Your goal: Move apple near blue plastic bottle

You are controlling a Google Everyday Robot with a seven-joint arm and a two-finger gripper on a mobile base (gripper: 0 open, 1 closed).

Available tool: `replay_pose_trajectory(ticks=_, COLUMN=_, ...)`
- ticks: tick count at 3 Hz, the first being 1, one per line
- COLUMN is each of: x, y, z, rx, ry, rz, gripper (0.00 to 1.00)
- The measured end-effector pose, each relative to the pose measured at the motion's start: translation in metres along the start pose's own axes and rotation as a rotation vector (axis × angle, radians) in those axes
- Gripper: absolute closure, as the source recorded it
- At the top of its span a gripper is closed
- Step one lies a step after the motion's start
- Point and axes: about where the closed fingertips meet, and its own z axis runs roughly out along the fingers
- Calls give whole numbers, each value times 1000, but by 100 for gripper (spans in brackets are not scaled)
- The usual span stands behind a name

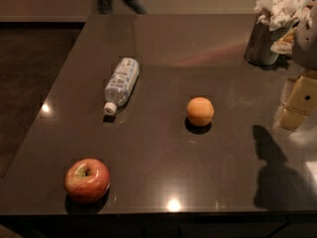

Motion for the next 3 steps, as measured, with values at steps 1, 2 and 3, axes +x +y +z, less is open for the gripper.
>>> replay_pose_trajectory(ticks=1, x=0, y=0, z=0, rx=0, ry=0, rz=0, gripper=0)
replay_pose_trajectory(ticks=2, x=-19, y=2, z=4, rx=-51, ry=-49, rz=-28, gripper=0)
replay_pose_trajectory(ticks=3, x=-68, y=22, z=20, rx=-128, ry=-142, rz=-130, gripper=0)
